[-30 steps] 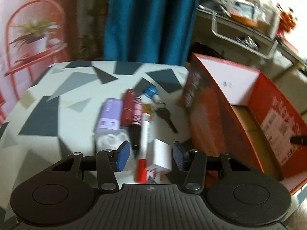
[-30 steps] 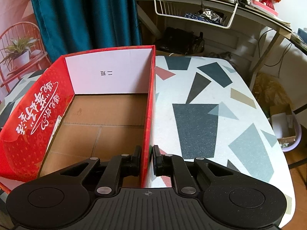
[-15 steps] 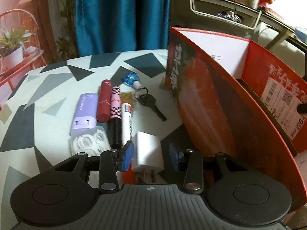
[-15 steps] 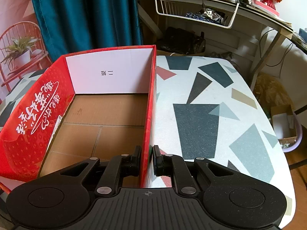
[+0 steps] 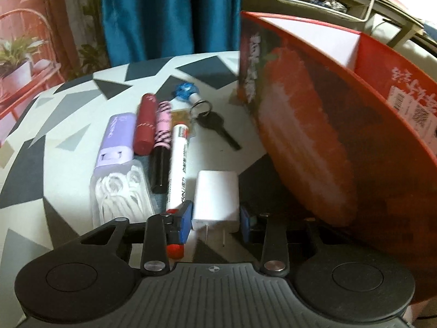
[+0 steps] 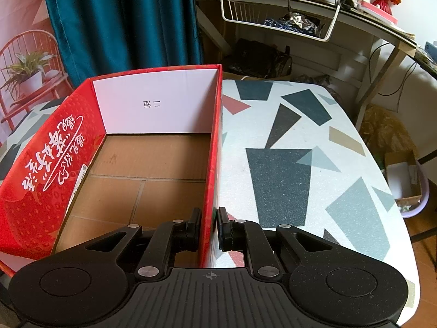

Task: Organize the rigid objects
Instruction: 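Close the left gripper on the white charger plug, then carry the charger into the red box and open the left gripper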

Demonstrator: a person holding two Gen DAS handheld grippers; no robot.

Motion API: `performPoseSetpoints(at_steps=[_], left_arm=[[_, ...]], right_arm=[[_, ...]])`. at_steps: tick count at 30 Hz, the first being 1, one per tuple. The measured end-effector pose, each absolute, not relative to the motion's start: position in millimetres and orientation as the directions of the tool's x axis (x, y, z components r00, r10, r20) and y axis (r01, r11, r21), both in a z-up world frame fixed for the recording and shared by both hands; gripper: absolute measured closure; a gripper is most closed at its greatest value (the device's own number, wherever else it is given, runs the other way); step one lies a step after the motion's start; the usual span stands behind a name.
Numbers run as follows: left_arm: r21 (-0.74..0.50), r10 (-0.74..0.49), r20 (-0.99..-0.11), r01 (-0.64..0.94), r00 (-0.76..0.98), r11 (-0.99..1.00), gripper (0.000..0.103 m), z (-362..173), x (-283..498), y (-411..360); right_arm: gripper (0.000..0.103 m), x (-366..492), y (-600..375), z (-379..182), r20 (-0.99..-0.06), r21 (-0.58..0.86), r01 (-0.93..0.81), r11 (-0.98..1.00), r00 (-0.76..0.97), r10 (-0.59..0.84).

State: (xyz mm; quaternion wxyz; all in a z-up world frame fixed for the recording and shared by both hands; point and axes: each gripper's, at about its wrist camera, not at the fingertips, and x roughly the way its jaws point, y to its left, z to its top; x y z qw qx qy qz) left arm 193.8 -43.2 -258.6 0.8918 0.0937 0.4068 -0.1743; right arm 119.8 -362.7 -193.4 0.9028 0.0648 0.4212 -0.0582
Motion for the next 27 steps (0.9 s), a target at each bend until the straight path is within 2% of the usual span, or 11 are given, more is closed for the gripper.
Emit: performPoseSetpoints(at_steps=[12, 19, 27], left_arm=[[0.016, -0.226, -0.756, 0.363, 0.615, 0.932, 0.065, -258, 209, -45], [0.053, -0.187, -0.743, 0.336, 0.642, 0.940, 0.065, -260, 205, -52], [0.020, -0.209, -0.734, 0.329, 0.646, 0.944, 0.066, -246, 202, -39]], right_arm=[[0.092, 120, -362, -193, -0.769, 0.063, 0.159, 0.985, 0.637, -0.054], [0.091, 119, -362, -193, -0.768, 0.070, 0.164, 0.984, 0.639, -0.051], [0.091, 118, -362, -194, -0.765, 0.078, 0.167, 0.983, 0.642, -0.049]])
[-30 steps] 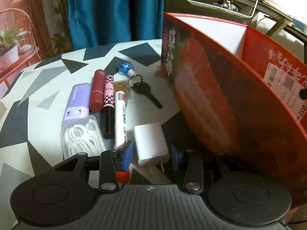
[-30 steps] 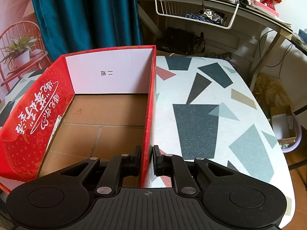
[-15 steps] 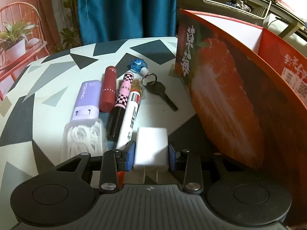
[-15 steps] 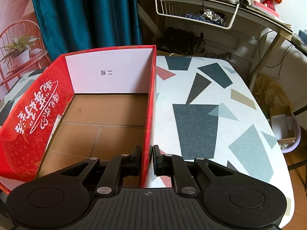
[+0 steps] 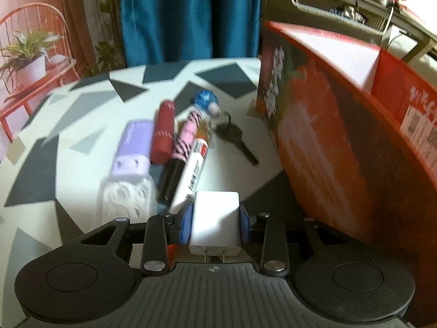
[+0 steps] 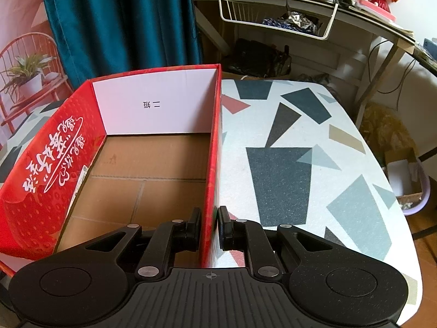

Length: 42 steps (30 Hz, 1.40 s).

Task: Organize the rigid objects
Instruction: 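Carry the charger into the red box and open the left gripper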

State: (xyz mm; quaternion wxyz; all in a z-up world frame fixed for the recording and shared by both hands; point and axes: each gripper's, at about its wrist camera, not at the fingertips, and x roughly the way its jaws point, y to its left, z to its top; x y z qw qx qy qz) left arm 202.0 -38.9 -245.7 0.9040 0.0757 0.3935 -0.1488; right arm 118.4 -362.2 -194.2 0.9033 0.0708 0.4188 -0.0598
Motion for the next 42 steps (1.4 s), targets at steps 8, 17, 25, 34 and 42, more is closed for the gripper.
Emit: performPoseSetpoints(at_steps=[8, 17, 25, 34, 42], left_arm=[[0.038, -0.261, -0.652, 0.374, 0.712, 0.927, 0.066, -199, 206, -42], [0.069, -0.360, -0.571, 0.480, 0.738, 0.875, 0.066, -158, 221, -81], [0.098, -0.429, -0.549, 0.564, 0.718, 0.820, 0.066, -146, 237, -120], [0.149, -0.430, -0.586, 0.613, 0.687, 0.776, 0.066, -168, 264, -163], [0.158, -0.415, -0.619, 0.623, 0.667, 0.766, 0.066, -183, 274, -163]], right_arm=[[0.091, 119, -361, -194, -0.764, 0.078, 0.170, 0.982, 0.643, -0.051], [0.092, 119, -364, -194, -0.759, 0.083, 0.165, 0.983, 0.649, -0.045], [0.092, 121, -362, -194, -0.754, 0.061, 0.137, 0.989, 0.656, -0.044], [0.092, 123, -363, -195, -0.754, 0.057, 0.123, 0.991, 0.655, -0.039], [0.091, 123, -364, -195, -0.754, 0.059, 0.114, 0.992, 0.656, -0.031]])
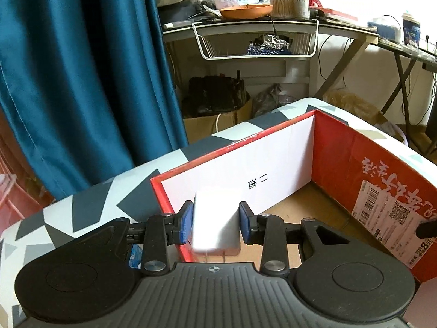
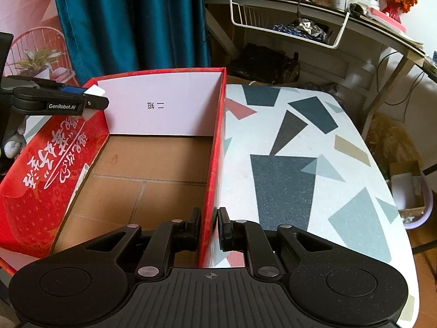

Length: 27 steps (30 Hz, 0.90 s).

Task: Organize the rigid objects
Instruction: 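Carry the charger into the red box and open the left gripper, then move the left gripper back to the items on the table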

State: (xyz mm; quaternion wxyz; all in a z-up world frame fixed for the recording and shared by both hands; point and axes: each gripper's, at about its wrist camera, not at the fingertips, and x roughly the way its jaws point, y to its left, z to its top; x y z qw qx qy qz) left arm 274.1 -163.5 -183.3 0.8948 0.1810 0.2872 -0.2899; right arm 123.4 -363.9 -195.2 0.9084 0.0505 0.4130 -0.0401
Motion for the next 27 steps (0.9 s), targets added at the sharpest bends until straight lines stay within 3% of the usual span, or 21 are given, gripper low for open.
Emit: performPoseSetpoints(at_steps=[15, 20, 27], left_arm=[[0.074, -0.436, -0.564, 0.569, 0.701, 0.819, 0.062, -143, 254, -108], [0.096, -0.362, -0.569, 0.497, 0.739, 0.863, 0.058, -141, 245, -64], [0.019, -0.239, -0.640, 0.326, 0.730, 0.945, 0.058, -171, 236, 3]], right_arm=[[0.091, 123, -365, -196, -0.753, 0.072, 0.119, 0.990, 0.657, -0.024], [0.091, 122, -368, -197, -0.749, 0.085, 0.123, 0.989, 0.663, -0.017], [0.091, 122, -367, -197, -0.748, 0.088, 0.124, 0.988, 0.664, -0.017]])
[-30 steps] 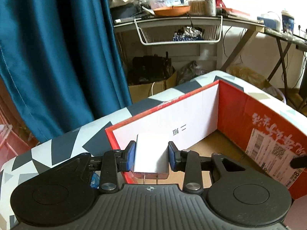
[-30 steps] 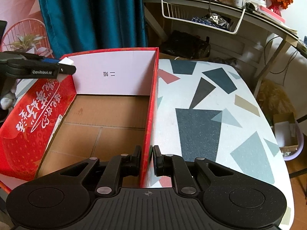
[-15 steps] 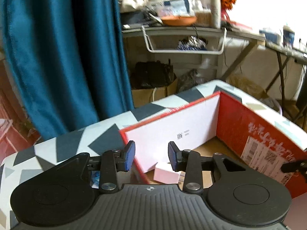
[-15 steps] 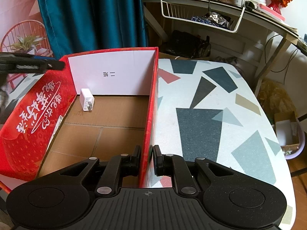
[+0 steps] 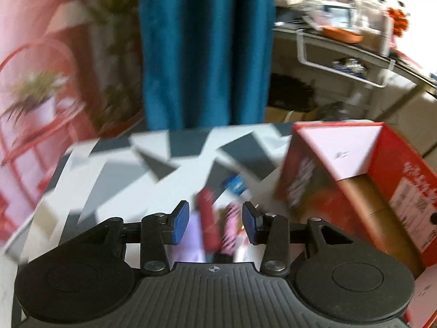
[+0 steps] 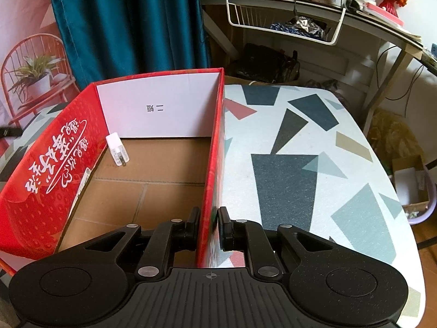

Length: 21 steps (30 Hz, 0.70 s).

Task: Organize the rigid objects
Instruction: 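Move the left gripper back to the items on the table, then close the left gripper on the clear floss-pick box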

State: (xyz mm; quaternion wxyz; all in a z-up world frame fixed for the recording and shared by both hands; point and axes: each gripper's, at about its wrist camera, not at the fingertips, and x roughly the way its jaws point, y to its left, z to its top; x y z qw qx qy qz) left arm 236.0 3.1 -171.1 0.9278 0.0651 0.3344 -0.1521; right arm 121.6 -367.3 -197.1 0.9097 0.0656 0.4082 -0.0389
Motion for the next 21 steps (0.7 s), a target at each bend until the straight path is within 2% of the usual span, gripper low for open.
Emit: performPoseSetpoints(at_steps=[6, 13, 16, 19, 21], left_arm=[[-0.036, -0.183, -0.687, 0.219, 0.704, 0.975, 0.059, -199, 228, 34], [-0.023, -0.149, -0.720, 0.191, 0.678, 0.981, 0.058, -219, 229, 32], [0.020, -0.121, -0.740, 0.202, 0.661, 0.979, 0.058, -229, 226, 25], [0.034, -0.115, -0.742, 0.208, 0.660, 0.977, 0.047, -235, 219, 23], [0.053, -0.100, -0.742, 0.207, 0.663, 0.977, 0.047, -238, 217, 21]], right_arm=[[0.091, 122, -367, -197, -0.750, 0.082, 0.124, 0.989, 0.662, -0.021], [0.091, 122, -367, -197, -0.751, 0.079, 0.124, 0.989, 0.660, -0.023], [0.091, 122, -367, -197, -0.751, 0.079, 0.124, 0.989, 0.660, -0.023], [0.091, 122, -367, -197, -0.751, 0.079, 0.124, 0.989, 0.660, -0.023], [0.091, 123, -366, -197, -0.751, 0.077, 0.124, 0.989, 0.660, -0.024]])
